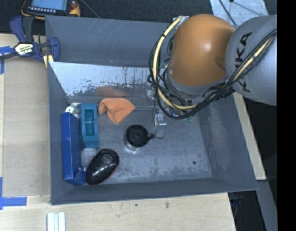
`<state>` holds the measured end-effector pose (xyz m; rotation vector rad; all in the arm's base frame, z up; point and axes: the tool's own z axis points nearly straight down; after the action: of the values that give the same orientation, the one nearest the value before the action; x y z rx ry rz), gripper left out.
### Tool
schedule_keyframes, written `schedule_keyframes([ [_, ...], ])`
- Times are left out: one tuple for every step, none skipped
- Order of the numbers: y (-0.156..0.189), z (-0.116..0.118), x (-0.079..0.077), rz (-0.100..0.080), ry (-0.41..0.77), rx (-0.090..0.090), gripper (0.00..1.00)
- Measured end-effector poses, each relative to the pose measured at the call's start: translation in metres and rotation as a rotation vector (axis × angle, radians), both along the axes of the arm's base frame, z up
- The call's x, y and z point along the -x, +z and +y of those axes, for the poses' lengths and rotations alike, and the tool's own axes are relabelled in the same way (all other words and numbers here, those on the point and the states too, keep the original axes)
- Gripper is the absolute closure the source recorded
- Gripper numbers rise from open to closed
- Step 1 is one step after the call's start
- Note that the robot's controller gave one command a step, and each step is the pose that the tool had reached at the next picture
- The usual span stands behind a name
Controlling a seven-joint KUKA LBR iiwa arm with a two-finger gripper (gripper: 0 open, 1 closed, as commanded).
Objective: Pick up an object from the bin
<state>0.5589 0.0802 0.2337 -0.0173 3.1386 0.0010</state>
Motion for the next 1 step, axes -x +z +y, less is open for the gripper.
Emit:
schedule_keyframes([
  [-0.0446, 0.0077, -0.0102, -0.005, 0.121, 0.001, 0.00],
])
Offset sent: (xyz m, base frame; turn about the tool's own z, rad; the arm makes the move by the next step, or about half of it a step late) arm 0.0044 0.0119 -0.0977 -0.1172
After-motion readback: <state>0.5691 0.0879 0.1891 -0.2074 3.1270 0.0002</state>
